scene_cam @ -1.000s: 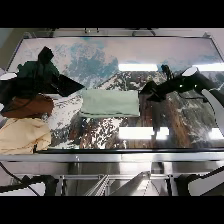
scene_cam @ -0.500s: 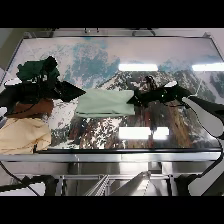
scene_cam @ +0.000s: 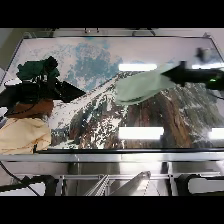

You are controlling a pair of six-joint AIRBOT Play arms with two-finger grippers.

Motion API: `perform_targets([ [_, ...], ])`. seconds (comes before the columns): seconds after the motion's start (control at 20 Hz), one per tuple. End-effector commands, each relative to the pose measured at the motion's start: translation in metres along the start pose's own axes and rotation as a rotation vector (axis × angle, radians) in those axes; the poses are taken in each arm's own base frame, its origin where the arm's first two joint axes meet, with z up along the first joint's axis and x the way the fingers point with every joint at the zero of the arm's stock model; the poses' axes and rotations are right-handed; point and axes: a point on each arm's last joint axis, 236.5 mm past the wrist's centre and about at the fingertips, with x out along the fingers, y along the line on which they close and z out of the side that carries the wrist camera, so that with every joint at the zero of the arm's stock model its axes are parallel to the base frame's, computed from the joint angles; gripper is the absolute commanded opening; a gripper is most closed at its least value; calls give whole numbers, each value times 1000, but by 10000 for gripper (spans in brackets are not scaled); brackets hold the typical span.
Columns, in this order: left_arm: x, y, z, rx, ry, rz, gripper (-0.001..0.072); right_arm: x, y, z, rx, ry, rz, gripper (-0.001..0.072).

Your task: Fold the shirts.

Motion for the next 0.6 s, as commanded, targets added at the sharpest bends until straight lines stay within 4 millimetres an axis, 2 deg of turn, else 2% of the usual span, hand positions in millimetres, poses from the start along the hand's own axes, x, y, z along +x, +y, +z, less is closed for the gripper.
perform_targets([
  [0.0, 0, 0, 0, 8, 1, 0, 5, -178, -110, 20, 163, -269, -460, 14],
  [0.05, 0, 0, 0, 14, 1, 0, 5, -231, -144, 7, 243, -343, -581, 13],
  [0.15, 0, 0, 0, 18, 0, 0, 5, -314, -197, -38, 399, -441, -752, 14],
  [0.25, 0, 1, 0, 26, 0, 1, 5, -368, -235, -92, 547, -506, -830, 14],
  [0.35, 0, 1, 1, 26, -3, 3, 5, -392, -264, -134, 645, -531, -840, 15],
  [0.45, 2, 1, 0, 26, 3, 3, 5, -396, -287, -162, 734, -522, -824, 15],
  [0.55, 5, 0, -3, 25, 15, -2, 4, -393, -302, -172, 752, -491, -825, 15],
])
